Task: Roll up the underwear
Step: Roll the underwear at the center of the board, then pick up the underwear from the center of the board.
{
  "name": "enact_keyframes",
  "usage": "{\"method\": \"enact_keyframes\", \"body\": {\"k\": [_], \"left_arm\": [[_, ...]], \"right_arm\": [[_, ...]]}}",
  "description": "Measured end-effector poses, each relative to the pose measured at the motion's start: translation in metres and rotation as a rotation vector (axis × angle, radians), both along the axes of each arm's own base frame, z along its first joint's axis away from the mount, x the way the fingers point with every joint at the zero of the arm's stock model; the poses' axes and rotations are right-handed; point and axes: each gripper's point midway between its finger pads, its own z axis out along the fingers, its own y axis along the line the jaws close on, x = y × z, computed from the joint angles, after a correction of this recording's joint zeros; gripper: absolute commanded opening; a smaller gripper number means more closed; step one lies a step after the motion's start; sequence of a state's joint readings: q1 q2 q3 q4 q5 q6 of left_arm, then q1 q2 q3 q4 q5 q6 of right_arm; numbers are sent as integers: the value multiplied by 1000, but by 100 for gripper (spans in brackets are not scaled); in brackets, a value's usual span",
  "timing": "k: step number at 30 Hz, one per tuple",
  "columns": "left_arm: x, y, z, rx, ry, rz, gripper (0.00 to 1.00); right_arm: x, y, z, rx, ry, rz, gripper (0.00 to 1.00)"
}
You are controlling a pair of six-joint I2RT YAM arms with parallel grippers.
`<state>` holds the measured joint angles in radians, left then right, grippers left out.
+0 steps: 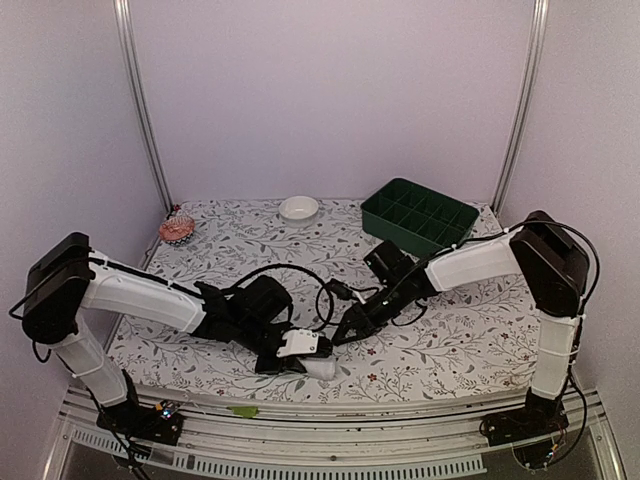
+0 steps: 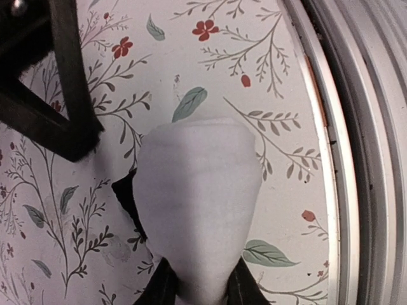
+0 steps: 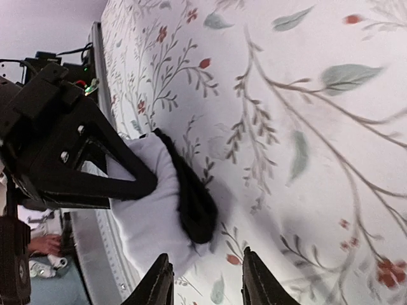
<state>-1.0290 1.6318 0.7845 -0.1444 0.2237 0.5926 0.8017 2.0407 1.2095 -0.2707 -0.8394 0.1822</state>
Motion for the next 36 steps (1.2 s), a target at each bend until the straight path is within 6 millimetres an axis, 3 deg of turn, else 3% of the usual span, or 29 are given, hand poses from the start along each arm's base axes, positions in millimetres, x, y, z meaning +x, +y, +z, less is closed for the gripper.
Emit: {"method": "enact_keyframes", "body": {"k": [6,10,15,20,29,36], "left_arm": [[4,-3,0,11,214,10,4],[6,-11,-1,18,365,9,5],[8,-21,-3,1,602,9,6],[8,-22,-4,-18,785,20,6],[-3,-16,-3,-6,900,22,7],[-5,-15,-3,4,917,27,7]], "right_arm": [[12,-41,29,-6,-232,-132,43],[1,-47,46,4,-375,-133,44],[-37,-28,55,7,-541,-18,47],[-67,-13,48,-27,-691,111,53],[-49,14,29,-141,-942,233,57],[-46,28,21,-160,-981,343,57]]}}
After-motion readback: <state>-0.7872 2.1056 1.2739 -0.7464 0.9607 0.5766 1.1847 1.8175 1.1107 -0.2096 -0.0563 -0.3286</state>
